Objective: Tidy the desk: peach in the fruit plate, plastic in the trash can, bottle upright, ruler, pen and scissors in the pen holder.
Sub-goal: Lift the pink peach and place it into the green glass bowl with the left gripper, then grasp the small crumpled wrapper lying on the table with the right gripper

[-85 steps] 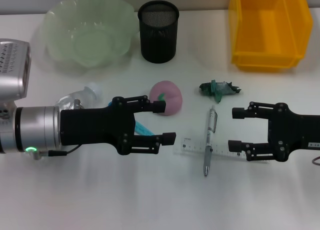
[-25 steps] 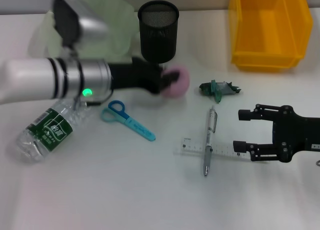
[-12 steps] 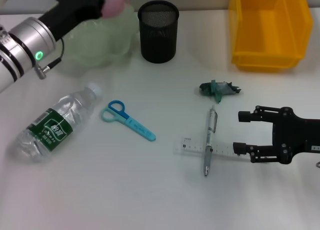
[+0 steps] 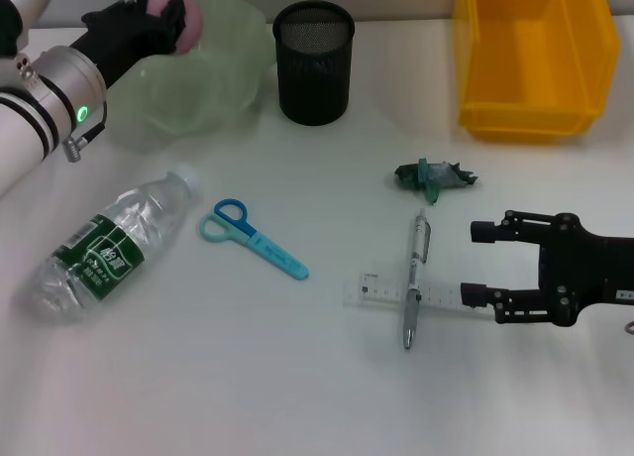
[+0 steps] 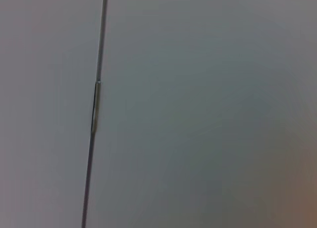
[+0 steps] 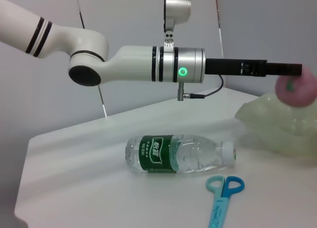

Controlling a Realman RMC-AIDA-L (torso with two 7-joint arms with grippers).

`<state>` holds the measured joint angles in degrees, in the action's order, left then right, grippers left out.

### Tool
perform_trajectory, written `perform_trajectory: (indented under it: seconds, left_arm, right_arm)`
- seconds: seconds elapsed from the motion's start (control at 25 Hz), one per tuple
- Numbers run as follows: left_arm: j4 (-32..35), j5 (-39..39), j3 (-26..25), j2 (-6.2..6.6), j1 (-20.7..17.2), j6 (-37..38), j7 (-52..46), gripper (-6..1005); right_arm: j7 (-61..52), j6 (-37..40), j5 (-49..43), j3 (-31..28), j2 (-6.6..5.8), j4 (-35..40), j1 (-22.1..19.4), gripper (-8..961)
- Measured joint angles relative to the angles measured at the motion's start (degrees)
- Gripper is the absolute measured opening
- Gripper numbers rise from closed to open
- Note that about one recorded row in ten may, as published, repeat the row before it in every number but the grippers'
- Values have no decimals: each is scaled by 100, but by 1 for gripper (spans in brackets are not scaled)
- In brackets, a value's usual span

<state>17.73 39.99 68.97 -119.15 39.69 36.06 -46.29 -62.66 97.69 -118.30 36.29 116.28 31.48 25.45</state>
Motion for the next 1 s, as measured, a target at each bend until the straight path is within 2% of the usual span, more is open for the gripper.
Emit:
perform_trajectory:
  seconds: [0.24, 0.32, 0.36, 0.44, 0.48, 0.52, 0.6, 0.76, 0.84, 0.88, 1.0]
  left_arm:
    - [16, -13, 14, -2, -71, 186, -226, 521]
    - [72, 80, 134, 48, -306, 1029, -952, 588]
    - [72, 80, 134, 48, -306, 1029, -952, 621]
    - [186, 146, 345, 96, -604, 2013, -1503, 688]
    - [336, 218, 574, 142, -927, 3009, -1783, 722]
    - [336, 218, 574, 142, -927, 3009, -1783, 738]
    - [478, 440, 711, 219, -1221, 3808, -1927, 769]
    - [642, 1591, 738, 423, -1575, 5106, -2056, 815]
    - [632, 2024, 732, 469, -1652, 5319, -2064, 815]
    - [621, 2308, 730, 489, -1711, 5393, -2072, 814]
    - [581, 2749, 715, 487, -1780, 5412, -2067, 814]
  right_arm:
    - [-1, 0, 22, -31, -2, 16, -16, 741]
    - [-15, -6, 45, -115, -5, 37, -20, 740]
    - [-38, -3, 53, -231, -7, 56, -24, 739]
    - [-79, 30, 64, -512, -10, 80, -28, 738]
    - [-103, 50, 65, -675, -17, 85, -25, 738]
    - [-140, 69, 66, -844, -29, 86, -6, 737]
    - [-236, 71, 71, -1041, -56, 90, 20, 736]
    - [-681, 65, 125, -1352, -140, 220, 144, 734]
    - [-1118, 56, 134, -1353, -161, 515, 273, 733]
    - [-1648, 67, 77, -1276, -174, 911, 448, 732]
    - [-2175, 71, -74, -1089, -213, 1263, 643, 731]
